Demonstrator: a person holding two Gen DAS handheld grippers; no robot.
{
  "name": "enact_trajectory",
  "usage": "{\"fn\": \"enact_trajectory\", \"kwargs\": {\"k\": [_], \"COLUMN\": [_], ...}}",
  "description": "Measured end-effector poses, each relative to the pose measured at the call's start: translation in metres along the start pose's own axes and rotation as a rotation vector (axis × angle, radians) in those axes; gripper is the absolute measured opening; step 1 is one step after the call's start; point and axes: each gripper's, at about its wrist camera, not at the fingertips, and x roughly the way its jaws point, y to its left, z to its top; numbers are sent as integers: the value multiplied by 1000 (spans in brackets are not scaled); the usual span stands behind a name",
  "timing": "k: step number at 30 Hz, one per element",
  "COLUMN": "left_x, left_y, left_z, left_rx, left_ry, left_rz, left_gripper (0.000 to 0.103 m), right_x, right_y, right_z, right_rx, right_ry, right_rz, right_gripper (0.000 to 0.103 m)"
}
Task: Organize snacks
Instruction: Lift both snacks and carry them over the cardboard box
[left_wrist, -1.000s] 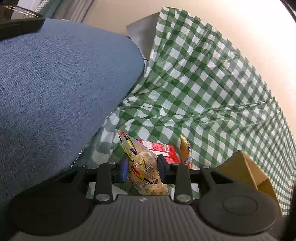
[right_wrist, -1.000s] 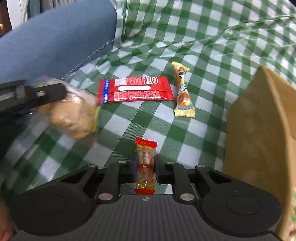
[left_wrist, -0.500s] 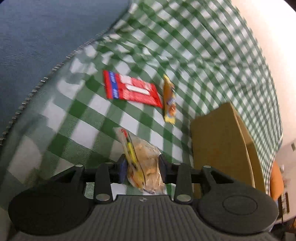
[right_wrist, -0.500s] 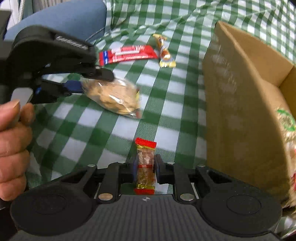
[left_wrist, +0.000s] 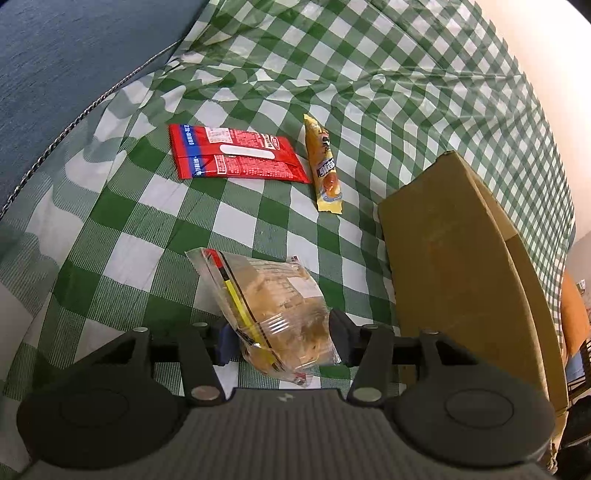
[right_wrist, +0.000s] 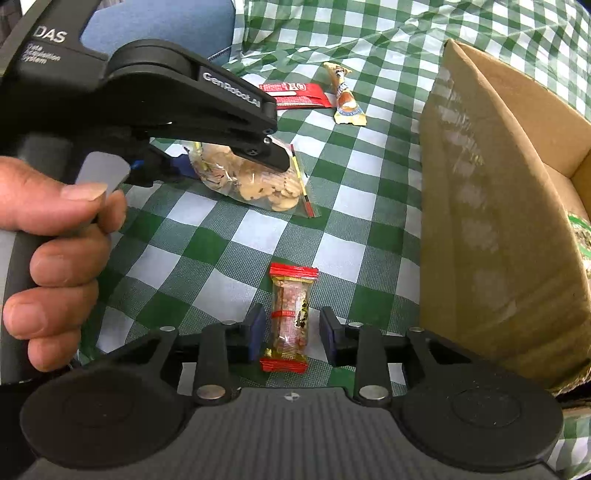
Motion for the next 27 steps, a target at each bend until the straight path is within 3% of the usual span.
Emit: {"fn": "enact_trajectory", "kwargs": {"k": [2,7,13,17,22,27], "left_x": [0,-10,-47,-76,-110,-130], "left_y": [-2,-7,-11,-20,-49,-73], "left_z": [0,1,-2,-15,-44,-76], "left_rx": [9,46,31,29,118,193], "left_ry": [-7,-55,-189,-253,-325,-364], "left_rz": [10,25,-8,-50,-105,-139], "left_gripper": [50,40,39,39,39,39], "right_x": [-1,-15,-50,-86,-139,-182], "right_y": [1,4,-2,-8,-29,-57], "right_z": [0,-2,-1,2,-2,-15], "right_rx": [-10,-14,10,22,32,11], "right_ry": [-4,-30,-103,-201,-364,-536], "right_rz": [7,2,32,78,120,107], "right_gripper": [20,18,18,18,18,18]}}
